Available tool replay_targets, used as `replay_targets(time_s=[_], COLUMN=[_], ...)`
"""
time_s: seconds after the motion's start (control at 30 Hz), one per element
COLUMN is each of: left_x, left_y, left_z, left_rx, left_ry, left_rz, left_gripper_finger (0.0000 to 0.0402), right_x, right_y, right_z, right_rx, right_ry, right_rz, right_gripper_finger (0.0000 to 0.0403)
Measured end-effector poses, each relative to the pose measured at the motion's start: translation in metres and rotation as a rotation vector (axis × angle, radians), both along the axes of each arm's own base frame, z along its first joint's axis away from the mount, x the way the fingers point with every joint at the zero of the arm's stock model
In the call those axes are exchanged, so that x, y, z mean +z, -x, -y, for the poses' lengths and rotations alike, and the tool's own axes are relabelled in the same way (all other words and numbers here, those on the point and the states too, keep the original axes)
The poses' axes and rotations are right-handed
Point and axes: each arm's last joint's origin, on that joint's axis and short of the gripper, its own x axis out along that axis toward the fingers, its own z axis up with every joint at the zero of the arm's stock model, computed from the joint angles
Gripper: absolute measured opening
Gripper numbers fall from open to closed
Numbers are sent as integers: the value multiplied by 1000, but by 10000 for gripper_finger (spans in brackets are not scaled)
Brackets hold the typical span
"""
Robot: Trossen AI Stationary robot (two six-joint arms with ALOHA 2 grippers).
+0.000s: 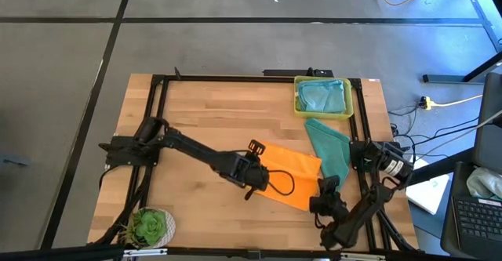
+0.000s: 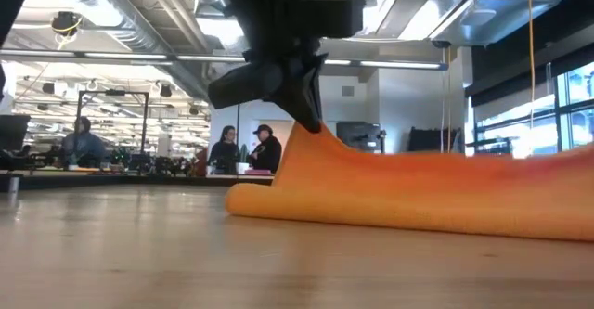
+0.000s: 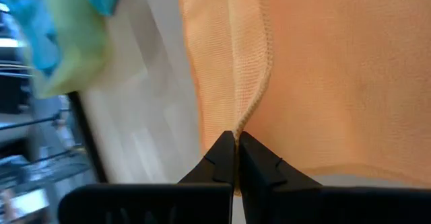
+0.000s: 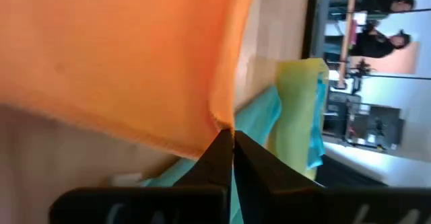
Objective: Fold microfiber towels
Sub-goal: Fold the yellow microfiber cloth
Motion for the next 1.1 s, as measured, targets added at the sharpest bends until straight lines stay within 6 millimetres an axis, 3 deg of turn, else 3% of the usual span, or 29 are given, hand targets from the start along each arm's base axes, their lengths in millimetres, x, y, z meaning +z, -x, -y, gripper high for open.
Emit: replay_targets(time_s=[0.4,0.63,0.87,1.1], left_x=[-5,-10,-21,-21], left_y=[-9,-11,-11,-10], left_z=[-34,-54,-64,-66], left_rx=[98,170,196,233], left_ry=[56,135,127,28], left_rz=[1,12,53,84], left_gripper_finger=[1,25,69,79], right_x=[-27,-37,-38,-31], right_y=[1,3,4,8], right_z=[42,56,58,61], right_rx=[-45,-82,-83,-191], right_ry=[103,104,108,152], right_rz=[63,83,111,190], right_gripper_finger=[16,29,64,121])
